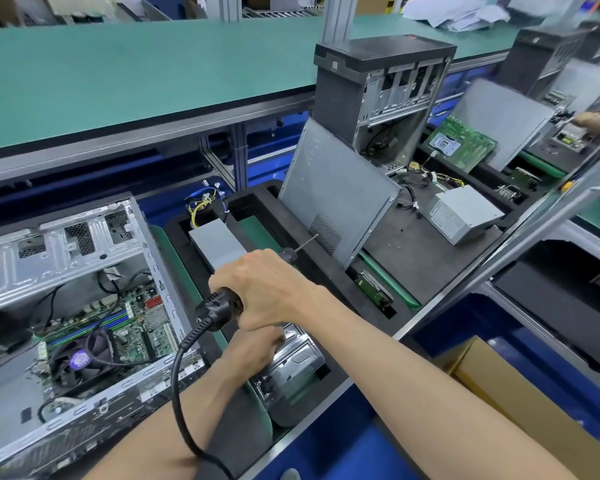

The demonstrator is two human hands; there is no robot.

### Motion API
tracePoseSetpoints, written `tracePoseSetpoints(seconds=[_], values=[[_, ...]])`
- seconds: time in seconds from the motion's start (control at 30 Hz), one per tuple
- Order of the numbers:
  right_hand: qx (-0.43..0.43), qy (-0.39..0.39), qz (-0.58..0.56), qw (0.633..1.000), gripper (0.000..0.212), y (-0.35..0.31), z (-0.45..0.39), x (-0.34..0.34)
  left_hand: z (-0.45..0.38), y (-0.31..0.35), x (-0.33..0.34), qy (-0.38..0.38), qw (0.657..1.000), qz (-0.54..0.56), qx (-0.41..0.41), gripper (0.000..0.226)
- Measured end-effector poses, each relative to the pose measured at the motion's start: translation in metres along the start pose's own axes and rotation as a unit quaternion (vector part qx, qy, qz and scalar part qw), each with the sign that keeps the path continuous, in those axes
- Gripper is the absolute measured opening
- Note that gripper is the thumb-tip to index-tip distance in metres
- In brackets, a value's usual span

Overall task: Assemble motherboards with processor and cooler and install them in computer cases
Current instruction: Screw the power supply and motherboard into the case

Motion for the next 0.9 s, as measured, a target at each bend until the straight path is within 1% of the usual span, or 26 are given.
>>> tracePoseSetpoints(seconds=[0.1,0.27,0.43,0.5,0.6,0.67,0.8,0.9], values=[[-0.002,0.003,0.003,1.0,0.025,0.001,0.001,0.0,-0.001,0.001,-0.002,0.008,1.0,-0.02,0.0,0.015],[0.003,0.009,-0.006,1.0,0.024,0.004,0.002,0.0,-0.001,-0.005,0.005,-0.033,0.997,-0.057,-0.025,0.014],[0.019,-0.003,0.005,1.0,0.024,0.01,0.003,0.002,-0.001,-0.01,0.01,-0.036,0.997,-0.065,-0.02,0.014],[0.025,-0.005,0.004,1.0,0.025,0.012,0.004,0.001,-0.001,-0.012,0.011,-0.03,0.998,-0.051,-0.024,0.009],[0.034,-0.012,0.002,0.999,0.027,0.016,0.004,-0.002,0.002,-0.013,0.008,-0.032,0.999,-0.025,-0.032,0.015],[0.039,-0.019,0.008,0.999,0.028,0.018,0.005,-0.003,0.004,-0.014,0.007,-0.027,0.999,0.002,-0.043,0.015],[0.047,-0.014,0.007,0.999,0.028,0.021,0.007,-0.005,0.008,-0.018,0.003,-0.008,0.997,0.035,-0.074,0.021],[0.046,-0.016,-0.003,0.999,0.033,0.021,0.008,-0.004,0.009,-0.02,0.0,0.013,0.996,0.044,-0.083,0.021]])
Point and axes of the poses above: each hand's wrist, its own z-axis away from the middle knuckle, its own x-axis out of the palm, y = z × x, the point moved 7 cm from there along -z, towards the middle knuckle, and after that the axes turned 14 degrees about -z, right-handed, at the moved point
